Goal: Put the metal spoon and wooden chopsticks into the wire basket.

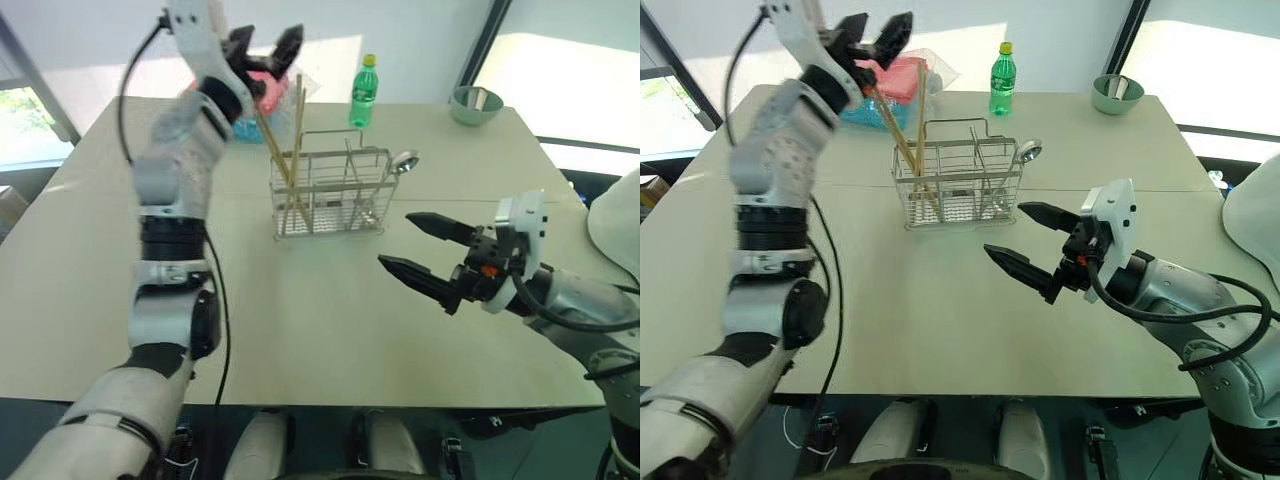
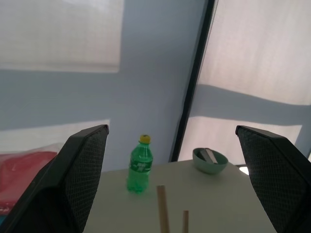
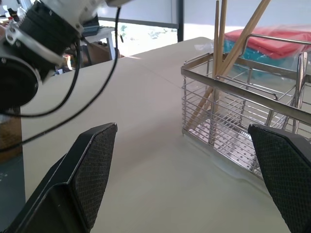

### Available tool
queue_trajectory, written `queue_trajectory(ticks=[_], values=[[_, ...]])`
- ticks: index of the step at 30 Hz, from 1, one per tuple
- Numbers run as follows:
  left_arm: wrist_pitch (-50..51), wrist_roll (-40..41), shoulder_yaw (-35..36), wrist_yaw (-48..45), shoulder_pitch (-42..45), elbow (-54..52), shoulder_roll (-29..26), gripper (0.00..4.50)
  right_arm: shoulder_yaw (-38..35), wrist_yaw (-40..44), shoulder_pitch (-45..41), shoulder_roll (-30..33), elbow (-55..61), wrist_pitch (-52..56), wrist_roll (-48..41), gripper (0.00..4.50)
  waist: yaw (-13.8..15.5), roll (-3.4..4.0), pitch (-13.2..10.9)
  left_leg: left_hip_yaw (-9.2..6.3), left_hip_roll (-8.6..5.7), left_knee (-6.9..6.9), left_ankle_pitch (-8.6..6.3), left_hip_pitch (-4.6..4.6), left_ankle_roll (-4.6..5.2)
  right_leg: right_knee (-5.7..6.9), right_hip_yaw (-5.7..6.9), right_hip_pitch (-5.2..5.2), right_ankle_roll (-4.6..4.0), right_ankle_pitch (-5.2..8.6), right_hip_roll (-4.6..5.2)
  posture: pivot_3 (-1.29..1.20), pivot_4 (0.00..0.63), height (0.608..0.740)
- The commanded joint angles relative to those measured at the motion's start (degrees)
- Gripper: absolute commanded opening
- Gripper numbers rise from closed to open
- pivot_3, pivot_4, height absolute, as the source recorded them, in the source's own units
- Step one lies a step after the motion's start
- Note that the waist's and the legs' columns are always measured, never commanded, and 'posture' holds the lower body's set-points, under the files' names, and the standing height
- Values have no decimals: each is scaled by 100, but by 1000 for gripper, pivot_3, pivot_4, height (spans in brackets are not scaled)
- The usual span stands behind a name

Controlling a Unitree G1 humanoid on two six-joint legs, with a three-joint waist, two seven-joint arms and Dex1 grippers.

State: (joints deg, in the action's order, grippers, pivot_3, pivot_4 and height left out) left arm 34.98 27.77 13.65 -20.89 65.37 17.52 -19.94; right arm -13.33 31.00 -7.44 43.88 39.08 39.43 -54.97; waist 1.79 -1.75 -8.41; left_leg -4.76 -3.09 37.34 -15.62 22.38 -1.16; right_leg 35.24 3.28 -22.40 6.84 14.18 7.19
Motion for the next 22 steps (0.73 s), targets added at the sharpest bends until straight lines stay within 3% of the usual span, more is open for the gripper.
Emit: queue_trajectory(ticks=[1,7,11,14,17,22], values=[[721,260,88,-578,359,-74,-735,4428,-25,206,-148,8,-71,-201,153,4500,-22,1,0,-1,0,0,0,-1,0,0,0,0,0,0,-1,0,150,667],[1232,250,-252,-1931,66,-174,-2084,4428,8,685,-329,112,-513,-369,498,4500,-108,2,-1,-6,2,-2,1,-2,-2,-2,-1,4,-2,1,-1,0,150,667],[1194,394,-762,-3893,-1657,-1675,-3573,4428,28,1024,-338,241,-720,-436,705,4500,-236,36,3,8,6,-20,0,-10,-2,-1,-16,-2,-4,2,7,0,150,667],[797,312,-616,-4512,-2873,-2405,-4292,4428,11,1244,-254,323,-833,-513,858,4500,-247,34,-1,7,14,-23,0,0,-3,-2,-18,-16,-15,7,9,0,150,667],[697,383,-205,-4693,-3682,-2751,-4605,4428,-17,1425,-211,367,-944,-582,1007,4500,-204,37,-3,3,16,-19,0,4,-4,-3,-18,-16,-35,16,27,0,150,667],[639,421,222,-4498,-4314,-3230,-4566,4428,22,1562,-405,319,-1191,-596,1103,4500,-94,41,-6,3,13,-15,-1,-5,-2,-18,-6,-17,-53,27,40,0,150,667]])
